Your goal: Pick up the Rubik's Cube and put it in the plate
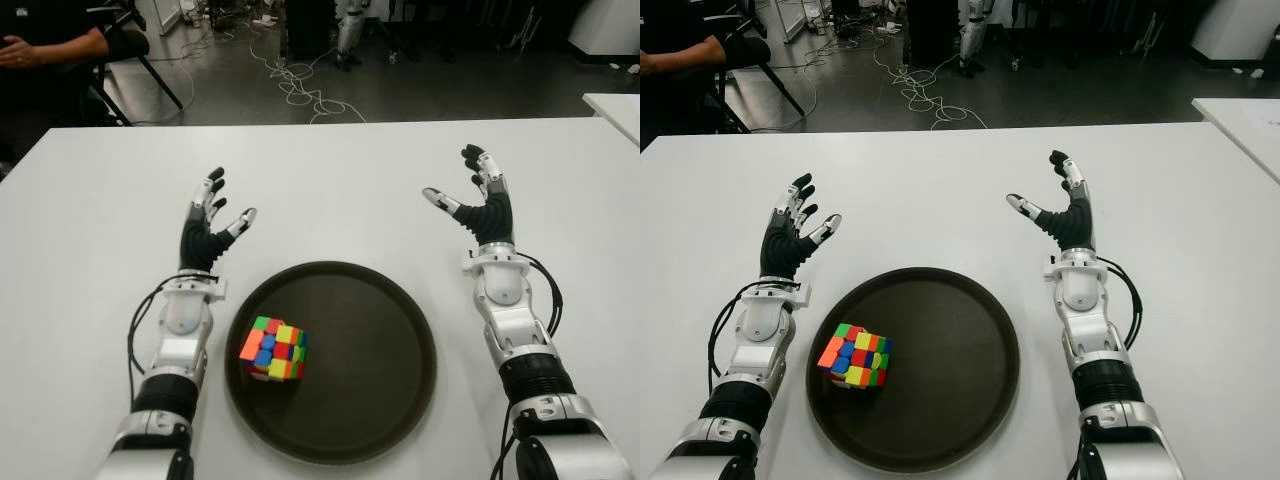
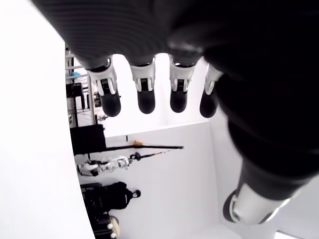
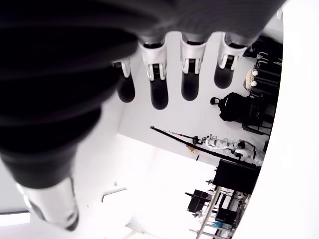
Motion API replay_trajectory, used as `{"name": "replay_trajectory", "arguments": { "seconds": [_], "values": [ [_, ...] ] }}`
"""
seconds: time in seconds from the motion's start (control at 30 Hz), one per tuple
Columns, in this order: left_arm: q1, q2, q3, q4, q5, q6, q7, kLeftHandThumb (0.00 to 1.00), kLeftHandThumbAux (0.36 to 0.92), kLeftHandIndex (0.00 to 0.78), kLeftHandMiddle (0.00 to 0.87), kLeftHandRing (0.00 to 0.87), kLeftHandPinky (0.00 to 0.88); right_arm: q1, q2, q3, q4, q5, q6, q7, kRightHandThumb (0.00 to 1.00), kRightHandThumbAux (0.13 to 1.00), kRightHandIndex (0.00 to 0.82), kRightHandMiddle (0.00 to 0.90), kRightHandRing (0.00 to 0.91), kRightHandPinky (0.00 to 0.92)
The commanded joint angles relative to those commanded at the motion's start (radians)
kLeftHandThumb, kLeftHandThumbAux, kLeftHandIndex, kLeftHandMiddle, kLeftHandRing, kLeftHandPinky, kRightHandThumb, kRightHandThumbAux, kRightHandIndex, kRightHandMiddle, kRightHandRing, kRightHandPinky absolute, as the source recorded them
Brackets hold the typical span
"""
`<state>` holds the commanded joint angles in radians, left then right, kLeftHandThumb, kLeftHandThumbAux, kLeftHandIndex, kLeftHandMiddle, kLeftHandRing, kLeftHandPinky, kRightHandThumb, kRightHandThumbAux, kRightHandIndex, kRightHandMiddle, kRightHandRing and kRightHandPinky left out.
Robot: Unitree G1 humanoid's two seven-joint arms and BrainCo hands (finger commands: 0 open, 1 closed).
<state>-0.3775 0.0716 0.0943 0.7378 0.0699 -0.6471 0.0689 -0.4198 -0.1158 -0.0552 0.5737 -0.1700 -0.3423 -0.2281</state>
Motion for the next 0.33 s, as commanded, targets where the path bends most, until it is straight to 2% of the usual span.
{"name": "replay_trajectory", "arguments": {
  "seconds": [0.33],
  "values": [
    [-0.010, -0.001, 0.007, 0.028, -0.010, -0.034, 0.007, 0.027, 0.719, 0.051, 0.084, 0.038, 0.007, -0.007, 0.006, -0.006, 0.013, 0.022, 0.008, 0.006, 0.088, 0.741, 0.150, 0.178, 0.135, 0.065]
  ]
}}
